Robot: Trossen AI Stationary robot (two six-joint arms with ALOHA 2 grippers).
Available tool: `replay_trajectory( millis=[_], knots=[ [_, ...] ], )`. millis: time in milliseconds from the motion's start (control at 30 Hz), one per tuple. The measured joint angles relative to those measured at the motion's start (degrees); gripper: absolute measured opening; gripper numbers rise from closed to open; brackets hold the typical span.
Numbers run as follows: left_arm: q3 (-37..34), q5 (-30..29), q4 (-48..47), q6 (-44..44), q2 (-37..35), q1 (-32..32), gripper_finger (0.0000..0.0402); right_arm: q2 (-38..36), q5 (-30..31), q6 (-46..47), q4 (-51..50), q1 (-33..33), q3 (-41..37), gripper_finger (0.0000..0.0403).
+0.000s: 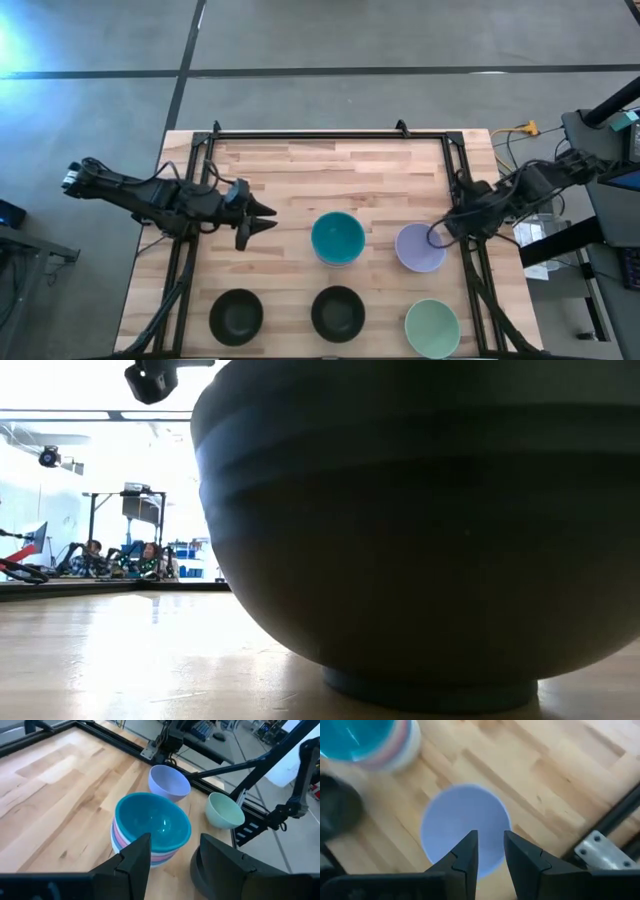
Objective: Nest bowls inside each other
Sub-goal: Stack the purple bowl on top of the blue bowl
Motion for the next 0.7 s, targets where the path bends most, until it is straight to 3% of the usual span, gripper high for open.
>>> replay_trajectory(
  millis=[267, 700],
  knots=[
    [0.5, 0.8, 4.4, 4.1, 1.6, 0.0, 0.0154, 3.2, -11.8, -12.4, 4.3, -8.3, -5.6, 0.0089],
    [0.5, 0.8, 6.9, 5.5, -0.6, 0.0, 0.0154, 4.4, -18.6, -23.7, 13.7, -25.1, -16.7, 0.0089]
  ],
)
